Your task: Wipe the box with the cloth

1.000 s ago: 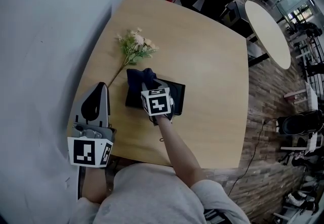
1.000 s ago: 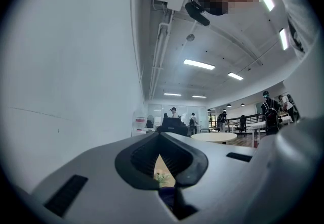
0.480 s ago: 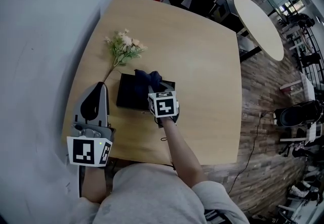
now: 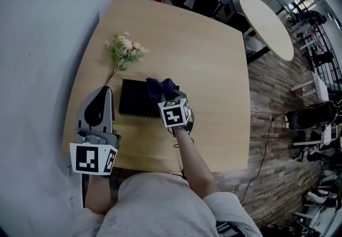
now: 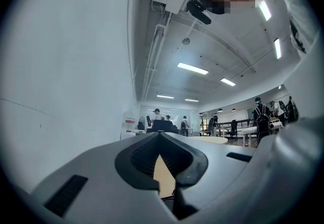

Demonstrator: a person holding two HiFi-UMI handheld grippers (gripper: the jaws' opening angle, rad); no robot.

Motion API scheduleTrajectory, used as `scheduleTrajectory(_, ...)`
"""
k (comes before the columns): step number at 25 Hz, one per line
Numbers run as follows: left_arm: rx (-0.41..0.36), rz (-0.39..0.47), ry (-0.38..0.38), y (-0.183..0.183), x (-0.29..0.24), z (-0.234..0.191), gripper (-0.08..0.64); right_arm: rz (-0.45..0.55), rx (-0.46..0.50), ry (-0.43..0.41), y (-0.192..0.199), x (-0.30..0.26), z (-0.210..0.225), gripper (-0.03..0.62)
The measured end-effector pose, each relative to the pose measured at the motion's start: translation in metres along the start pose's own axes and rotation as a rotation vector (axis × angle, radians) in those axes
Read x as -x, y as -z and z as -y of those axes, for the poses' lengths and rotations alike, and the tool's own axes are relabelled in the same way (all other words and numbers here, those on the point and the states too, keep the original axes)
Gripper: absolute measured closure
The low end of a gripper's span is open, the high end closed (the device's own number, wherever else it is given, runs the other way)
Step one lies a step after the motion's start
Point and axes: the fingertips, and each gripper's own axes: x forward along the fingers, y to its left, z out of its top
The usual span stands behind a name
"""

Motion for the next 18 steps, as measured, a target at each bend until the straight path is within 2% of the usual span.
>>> scheduleTrajectory(8,0.006,0.012,0.009,-0.002,0.0,0.003,0.552,-0.007,-0.015,-0.001,0.009,0.006,0.013,0.476)
scheduleTrajectory(12,0.005,0.012,0.002,-0.003,0.002,0.0,0.552,-0.008,-0.055,-0.012,0.007,0.005,0.014,0.476)
scheduleTrajectory(18,0.01,0.017,-0.013,-0.003,0.007,-0.006,0.552,0.114,-0.177,-0.142,-0.026,0.031,-0.026,0.476)
